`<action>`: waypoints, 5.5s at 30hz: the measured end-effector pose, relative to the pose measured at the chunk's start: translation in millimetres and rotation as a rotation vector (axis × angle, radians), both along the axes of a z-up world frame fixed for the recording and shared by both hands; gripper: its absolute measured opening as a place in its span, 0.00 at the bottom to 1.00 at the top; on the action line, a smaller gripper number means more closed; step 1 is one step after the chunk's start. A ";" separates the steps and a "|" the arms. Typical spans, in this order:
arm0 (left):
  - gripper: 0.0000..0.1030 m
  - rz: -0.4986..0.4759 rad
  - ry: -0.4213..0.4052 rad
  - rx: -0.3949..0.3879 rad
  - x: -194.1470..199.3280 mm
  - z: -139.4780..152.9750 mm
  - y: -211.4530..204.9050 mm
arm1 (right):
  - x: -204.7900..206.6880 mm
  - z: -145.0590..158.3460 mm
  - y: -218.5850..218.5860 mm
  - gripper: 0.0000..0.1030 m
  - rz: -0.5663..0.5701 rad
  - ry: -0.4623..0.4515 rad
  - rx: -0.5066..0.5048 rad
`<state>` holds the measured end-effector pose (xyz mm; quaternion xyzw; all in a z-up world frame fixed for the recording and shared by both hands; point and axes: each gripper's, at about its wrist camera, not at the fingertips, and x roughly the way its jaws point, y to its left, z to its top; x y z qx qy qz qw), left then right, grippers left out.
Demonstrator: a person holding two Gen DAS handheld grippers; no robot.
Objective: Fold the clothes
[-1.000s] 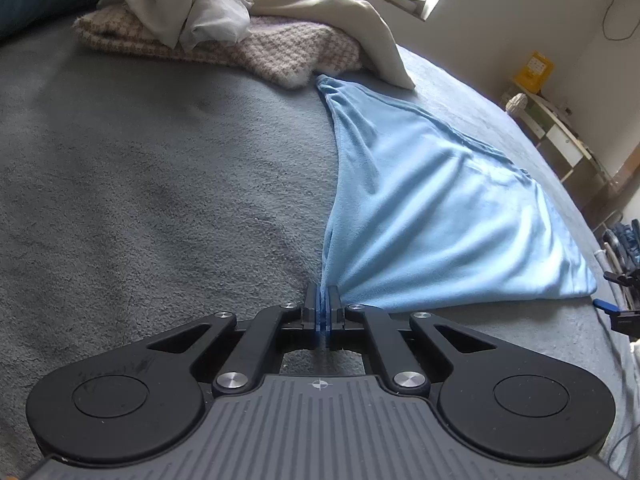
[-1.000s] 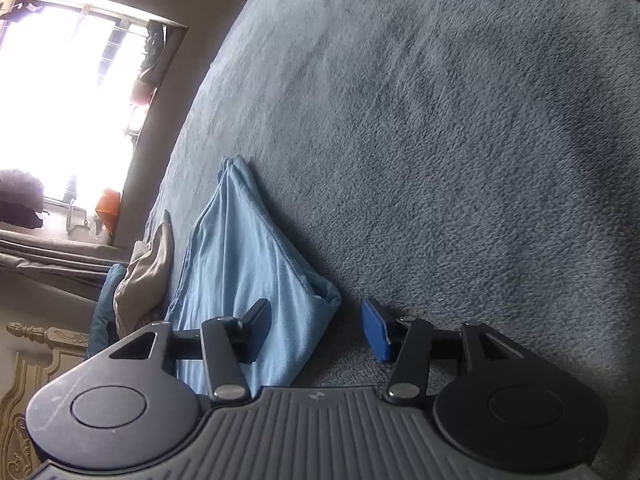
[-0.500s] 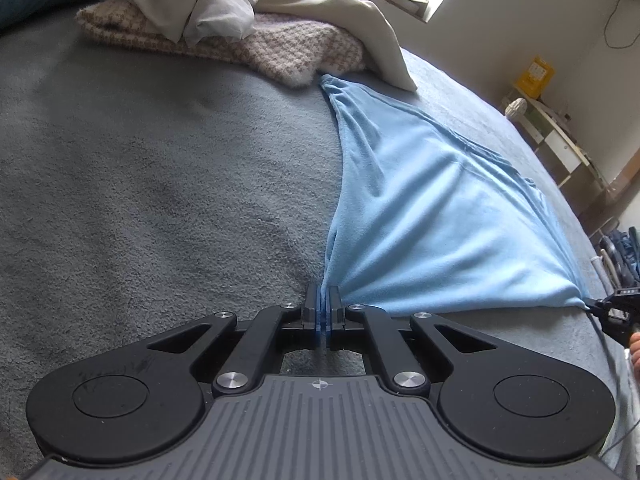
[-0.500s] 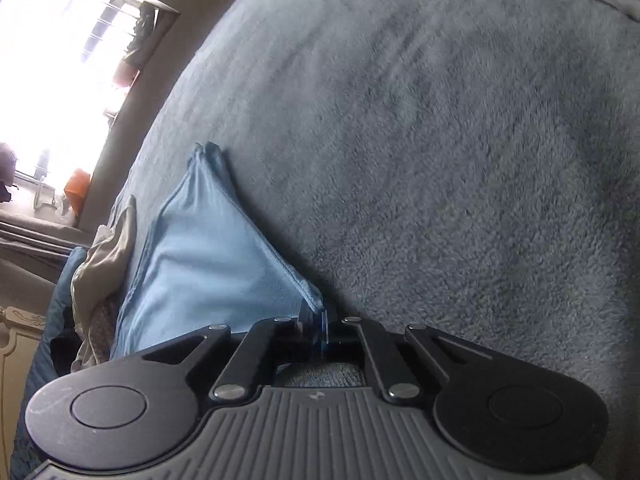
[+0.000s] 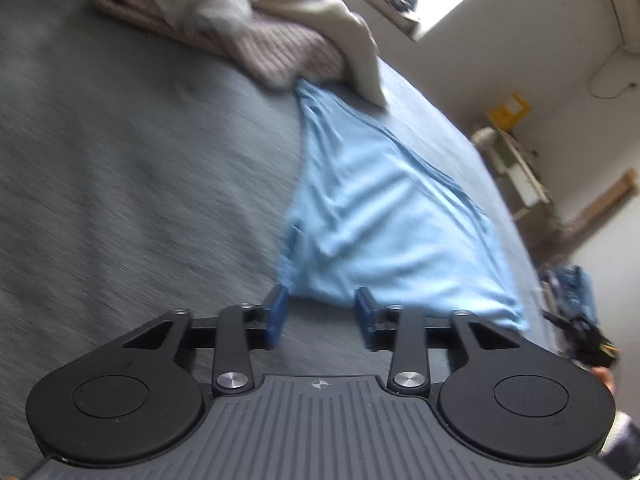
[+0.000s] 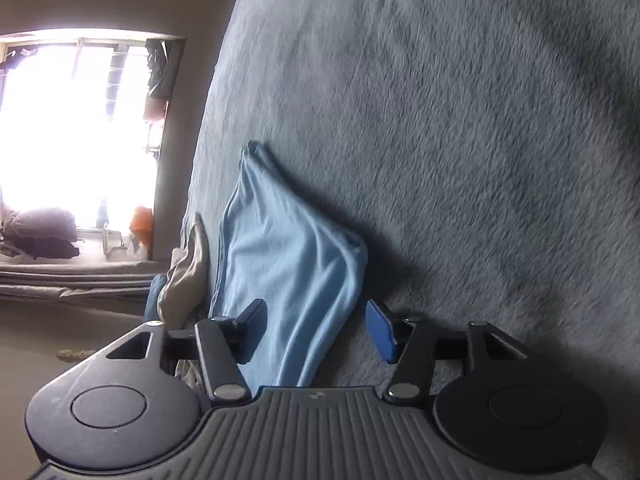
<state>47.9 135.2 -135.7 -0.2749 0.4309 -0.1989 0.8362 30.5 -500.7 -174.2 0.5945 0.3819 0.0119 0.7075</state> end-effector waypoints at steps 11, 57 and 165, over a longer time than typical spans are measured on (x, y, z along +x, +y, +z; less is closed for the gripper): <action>0.51 0.219 0.063 -0.210 29.2 -37.6 -9.0 | 34.9 -20.7 6.9 0.55 -0.108 -0.022 0.027; 0.33 0.131 -0.162 0.351 -126.7 42.0 13.9 | -131.4 96.4 88.1 0.38 0.451 -0.194 -0.829; 0.37 0.302 -0.155 0.412 -139.7 23.5 43.0 | 72.1 125.3 355.3 0.20 1.118 -0.568 -0.825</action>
